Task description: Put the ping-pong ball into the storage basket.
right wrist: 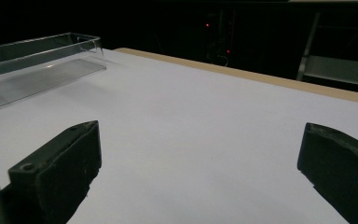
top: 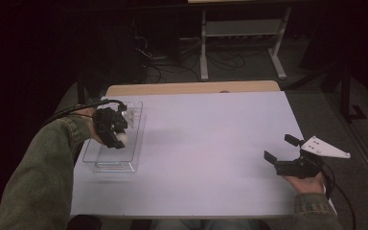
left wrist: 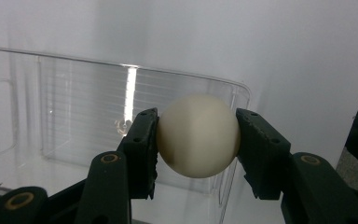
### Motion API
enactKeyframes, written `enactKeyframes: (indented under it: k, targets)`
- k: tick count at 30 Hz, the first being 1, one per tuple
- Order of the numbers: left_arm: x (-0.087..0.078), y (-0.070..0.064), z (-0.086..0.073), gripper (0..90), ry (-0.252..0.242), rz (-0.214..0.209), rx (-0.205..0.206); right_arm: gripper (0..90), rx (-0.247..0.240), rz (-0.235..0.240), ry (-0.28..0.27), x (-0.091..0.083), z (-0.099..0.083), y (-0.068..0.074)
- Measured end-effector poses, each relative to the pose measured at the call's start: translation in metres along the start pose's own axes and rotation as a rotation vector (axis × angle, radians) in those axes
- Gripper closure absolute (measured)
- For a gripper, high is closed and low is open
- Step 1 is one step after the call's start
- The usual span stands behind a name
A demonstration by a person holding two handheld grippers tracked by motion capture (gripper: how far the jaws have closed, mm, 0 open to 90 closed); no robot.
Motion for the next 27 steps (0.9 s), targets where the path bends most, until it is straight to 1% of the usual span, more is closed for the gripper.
enactKeyframes:
  k: [2,6,7,9,14,15,18,24,25,27]
  targets:
    - [0.003,0.002,0.001,51.2,0.004,-0.001,0.013,0.0,0.0,-0.001,0.001,0.0,0.0,0.0]
    - [0.008,0.002,0.002,51.2,-0.005,-0.009,0.001,0.0,0.0,-0.001,0.002,0.0,0.0,0.0]
    - [0.009,0.003,0.002,51.2,-0.012,-0.01,0.004,0.0,0.003,-0.001,0.004,0.0,-0.001,0.0]
    - [0.01,0.004,0.003,51.2,-0.01,-0.011,0.016,0.0,0.005,0.0,0.004,0.0,-0.001,0.0]
    - [0.016,0.005,0.002,51.2,-0.01,-0.019,0.006,0.0,0.004,0.001,0.004,-0.001,-0.001,0.0]
    - [0.017,0.005,0.001,51.1,-0.009,-0.022,-0.003,0.0,0.005,0.001,0.005,-0.001,-0.001,0.0]
    - [0.022,0.006,-0.001,51.2,-0.013,-0.03,-0.012,0.0,0.005,0.0,0.004,-0.001,-0.001,0.0]
    - [0.03,0.007,-0.002,51.2,-0.011,-0.03,-0.004,0.0,0.003,-0.002,0.002,-0.001,-0.001,0.0]
    - [0.031,0.007,-0.001,51.2,-0.01,-0.029,0.005,0.0,0.002,-0.003,0.002,-0.001,-0.001,0.0]
    - [0.033,0.007,0.0,51.2,-0.014,-0.03,0.004,0.0,0.002,-0.003,0.002,-0.001,-0.001,0.0]
Point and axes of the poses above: each handheld gripper's, and its own axes: x roughly forward along the jaws, z roughly out of its top, y roughly to its left, the point moved 3 cm from there along x, roughly forward along the jaws, and after that the axes turned 8 degrees about -z, right-handed, at the moved point
